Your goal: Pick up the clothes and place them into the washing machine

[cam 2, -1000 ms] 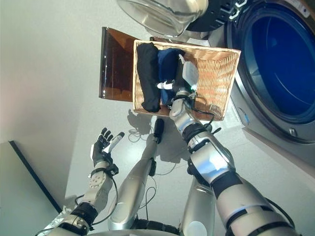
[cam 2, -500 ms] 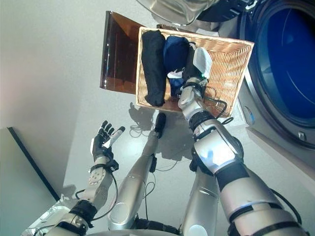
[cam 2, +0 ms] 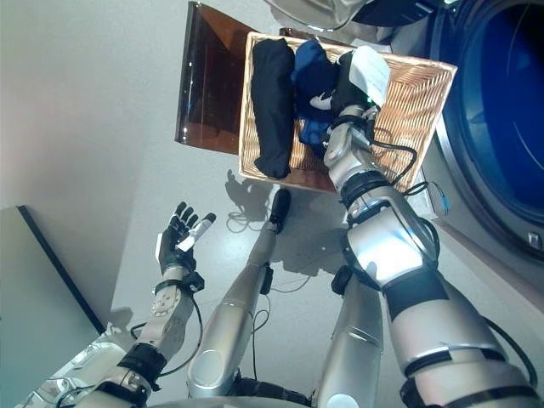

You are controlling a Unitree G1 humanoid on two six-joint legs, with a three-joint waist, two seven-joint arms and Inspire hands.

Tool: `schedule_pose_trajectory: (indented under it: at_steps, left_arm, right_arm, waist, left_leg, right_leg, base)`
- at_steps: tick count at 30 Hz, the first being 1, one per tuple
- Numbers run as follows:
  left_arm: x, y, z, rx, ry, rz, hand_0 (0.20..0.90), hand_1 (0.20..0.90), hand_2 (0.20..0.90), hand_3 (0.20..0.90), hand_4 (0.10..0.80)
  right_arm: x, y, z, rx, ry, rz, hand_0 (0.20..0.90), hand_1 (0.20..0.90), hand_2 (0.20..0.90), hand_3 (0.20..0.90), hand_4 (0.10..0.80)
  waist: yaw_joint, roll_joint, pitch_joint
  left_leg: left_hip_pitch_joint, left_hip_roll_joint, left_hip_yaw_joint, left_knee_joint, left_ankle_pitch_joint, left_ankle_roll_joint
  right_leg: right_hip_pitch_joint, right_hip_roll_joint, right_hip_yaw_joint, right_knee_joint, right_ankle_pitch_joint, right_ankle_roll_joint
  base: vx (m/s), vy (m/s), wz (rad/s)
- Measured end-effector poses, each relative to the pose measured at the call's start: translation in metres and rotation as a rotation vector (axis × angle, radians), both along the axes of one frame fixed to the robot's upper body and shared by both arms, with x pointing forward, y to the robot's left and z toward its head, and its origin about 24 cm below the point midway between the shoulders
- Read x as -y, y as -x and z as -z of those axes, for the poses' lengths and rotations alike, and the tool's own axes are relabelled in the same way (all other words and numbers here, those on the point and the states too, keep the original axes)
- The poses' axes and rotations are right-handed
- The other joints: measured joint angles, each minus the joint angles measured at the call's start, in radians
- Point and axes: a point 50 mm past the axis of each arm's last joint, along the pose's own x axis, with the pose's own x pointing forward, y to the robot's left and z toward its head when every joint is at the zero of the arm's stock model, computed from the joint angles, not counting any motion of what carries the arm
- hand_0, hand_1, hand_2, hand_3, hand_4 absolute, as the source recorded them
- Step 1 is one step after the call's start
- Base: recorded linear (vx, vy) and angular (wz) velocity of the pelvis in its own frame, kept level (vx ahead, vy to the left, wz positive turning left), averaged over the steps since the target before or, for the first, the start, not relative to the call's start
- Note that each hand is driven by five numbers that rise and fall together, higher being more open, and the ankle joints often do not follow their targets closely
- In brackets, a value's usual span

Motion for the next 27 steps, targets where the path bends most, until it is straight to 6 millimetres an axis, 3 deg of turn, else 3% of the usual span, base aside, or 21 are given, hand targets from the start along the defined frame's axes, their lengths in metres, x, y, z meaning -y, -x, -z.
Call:
schedule_pose_trajectory:
  at_steps: [17,22,27]
  left_arm:
    - [-0.001,0.0,0.0,-0.006,-0.008,-0.005,0.9,0.9,0.9,0.9,0.8]
    - [-0.004,0.003,0.01,-0.052,-0.02,-0.017,0.9,0.9,0.9,0.9,0.8]
    - [-0.005,0.008,0.019,-0.098,-0.03,-0.022,0.9,0.9,0.9,0.9,0.8]
  right_arm:
    - [0.008,0.001,0.008,-0.009,-0.039,0.032,0.2,0.2,0.2,0.2,0.3]
    - [0.01,0.005,0.028,-0.017,-0.153,0.021,0.2,0.2,0.2,0.2,0.3]
    - [0.012,0.01,0.028,0.073,-0.375,-0.035,0.2,0.2,0.2,0.2,0.3]
  waist:
    - [0.005,0.0,0.0]
    - [-0.029,0.0,0.0]
    - [-0.065,-0.001,0.0]
  left_leg:
    - [0.01,-0.004,0.006,0.014,0.0,-0.001]
    - [0.066,-0.004,0.024,0.011,-0.005,0.006]
    - [0.102,-0.003,0.048,0.006,-0.012,0.015]
  right_leg:
    - [0.01,-0.005,0.006,0.015,0.001,0.001]
    - [0.061,-0.001,0.021,-0.002,0.004,0.006]
    - [0.095,0.007,0.04,-0.023,0.013,0.015]
  base:
    - [0.002,0.0,-0.08]
    - [0.011,-0.018,-0.14]
    - [0.014,-0.018,-0.13]
